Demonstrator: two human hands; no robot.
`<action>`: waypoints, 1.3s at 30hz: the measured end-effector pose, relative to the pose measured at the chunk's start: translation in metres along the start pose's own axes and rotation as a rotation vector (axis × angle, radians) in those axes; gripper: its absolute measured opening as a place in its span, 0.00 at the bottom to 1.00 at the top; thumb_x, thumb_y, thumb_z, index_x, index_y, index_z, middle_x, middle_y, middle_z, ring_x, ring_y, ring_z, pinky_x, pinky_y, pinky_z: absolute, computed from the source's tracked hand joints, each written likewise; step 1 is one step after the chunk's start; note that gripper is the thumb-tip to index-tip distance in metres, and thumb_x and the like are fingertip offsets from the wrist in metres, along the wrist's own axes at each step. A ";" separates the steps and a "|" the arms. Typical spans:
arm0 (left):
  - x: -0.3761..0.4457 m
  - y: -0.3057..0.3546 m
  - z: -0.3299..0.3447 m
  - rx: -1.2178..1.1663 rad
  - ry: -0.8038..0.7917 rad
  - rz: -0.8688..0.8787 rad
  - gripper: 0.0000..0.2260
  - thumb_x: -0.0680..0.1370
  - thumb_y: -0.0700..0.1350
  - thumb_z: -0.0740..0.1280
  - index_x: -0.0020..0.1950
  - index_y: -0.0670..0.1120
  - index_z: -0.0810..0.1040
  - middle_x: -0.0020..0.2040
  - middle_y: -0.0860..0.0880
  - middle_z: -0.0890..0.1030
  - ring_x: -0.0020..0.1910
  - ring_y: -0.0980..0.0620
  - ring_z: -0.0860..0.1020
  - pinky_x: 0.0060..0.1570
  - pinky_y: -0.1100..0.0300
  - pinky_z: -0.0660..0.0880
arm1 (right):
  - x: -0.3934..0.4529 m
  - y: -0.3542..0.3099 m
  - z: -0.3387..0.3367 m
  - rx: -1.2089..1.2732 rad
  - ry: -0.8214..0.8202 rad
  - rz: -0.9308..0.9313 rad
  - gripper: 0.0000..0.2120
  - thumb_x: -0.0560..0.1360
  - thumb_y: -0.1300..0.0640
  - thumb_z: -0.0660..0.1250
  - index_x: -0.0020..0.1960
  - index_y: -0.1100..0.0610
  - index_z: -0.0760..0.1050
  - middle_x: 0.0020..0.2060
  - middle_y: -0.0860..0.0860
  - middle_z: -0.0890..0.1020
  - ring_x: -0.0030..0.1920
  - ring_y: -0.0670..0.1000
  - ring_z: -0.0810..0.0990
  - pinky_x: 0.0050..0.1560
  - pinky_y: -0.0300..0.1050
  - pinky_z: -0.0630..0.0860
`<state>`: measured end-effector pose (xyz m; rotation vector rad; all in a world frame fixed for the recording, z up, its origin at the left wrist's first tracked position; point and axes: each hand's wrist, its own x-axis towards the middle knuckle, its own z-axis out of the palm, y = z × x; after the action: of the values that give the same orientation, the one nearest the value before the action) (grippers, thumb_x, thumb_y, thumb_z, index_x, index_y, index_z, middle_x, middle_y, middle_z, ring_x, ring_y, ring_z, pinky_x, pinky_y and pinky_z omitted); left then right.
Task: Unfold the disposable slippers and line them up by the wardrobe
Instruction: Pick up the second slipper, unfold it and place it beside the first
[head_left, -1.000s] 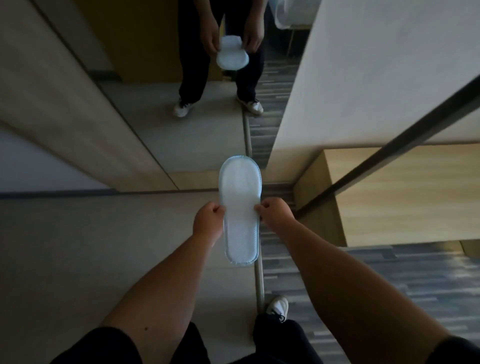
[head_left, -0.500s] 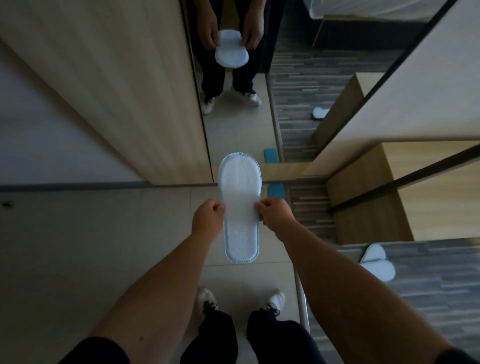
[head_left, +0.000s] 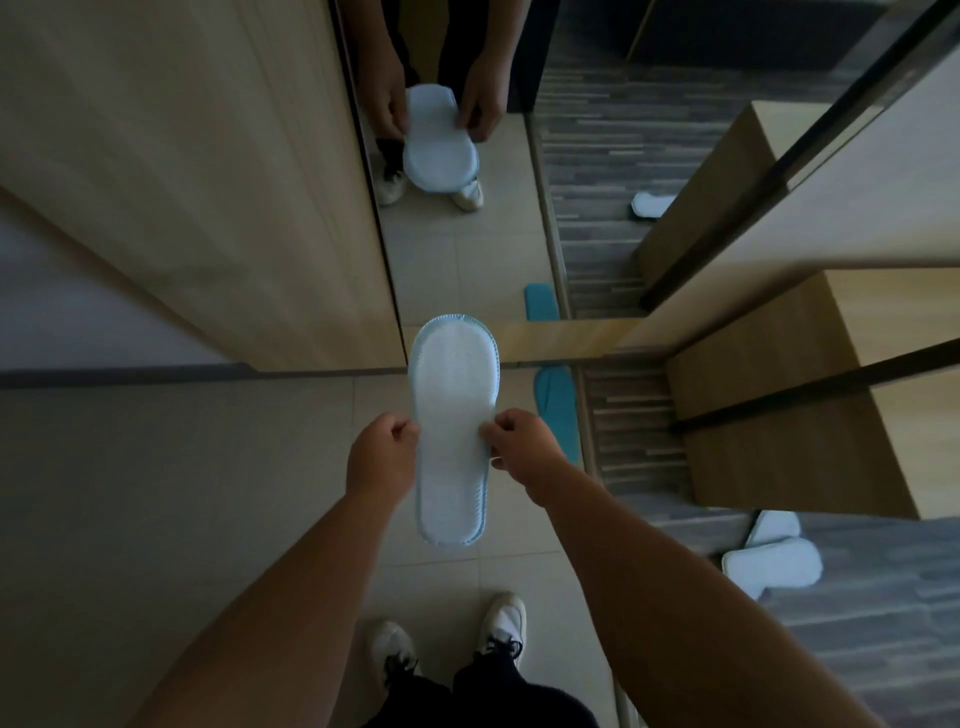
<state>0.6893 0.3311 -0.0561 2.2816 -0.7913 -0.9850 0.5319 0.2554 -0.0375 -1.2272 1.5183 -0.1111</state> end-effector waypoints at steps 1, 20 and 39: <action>0.009 -0.003 0.009 0.013 0.023 -0.027 0.11 0.78 0.46 0.63 0.56 0.42 0.78 0.54 0.41 0.80 0.53 0.41 0.78 0.49 0.55 0.72 | 0.011 0.004 0.004 -0.016 0.014 -0.016 0.08 0.75 0.55 0.66 0.46 0.60 0.76 0.43 0.58 0.82 0.45 0.58 0.82 0.47 0.54 0.81; 0.128 -0.128 0.123 -0.513 -0.314 -0.250 0.09 0.80 0.41 0.60 0.46 0.48 0.79 0.51 0.40 0.82 0.49 0.43 0.83 0.49 0.48 0.81 | 0.160 0.127 0.084 -0.157 0.103 -0.052 0.19 0.78 0.52 0.64 0.66 0.59 0.73 0.60 0.56 0.77 0.57 0.55 0.77 0.58 0.50 0.75; 0.279 -0.208 0.354 0.035 -0.123 0.069 0.10 0.78 0.46 0.64 0.43 0.41 0.80 0.39 0.46 0.80 0.40 0.48 0.76 0.37 0.59 0.69 | 0.394 0.289 0.089 -0.238 0.285 -0.010 0.11 0.73 0.51 0.66 0.35 0.54 0.73 0.31 0.51 0.75 0.35 0.53 0.75 0.30 0.41 0.65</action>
<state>0.6364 0.2014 -0.5324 2.2239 -0.9389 -1.0957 0.4873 0.1480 -0.5205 -1.4552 1.8119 -0.1186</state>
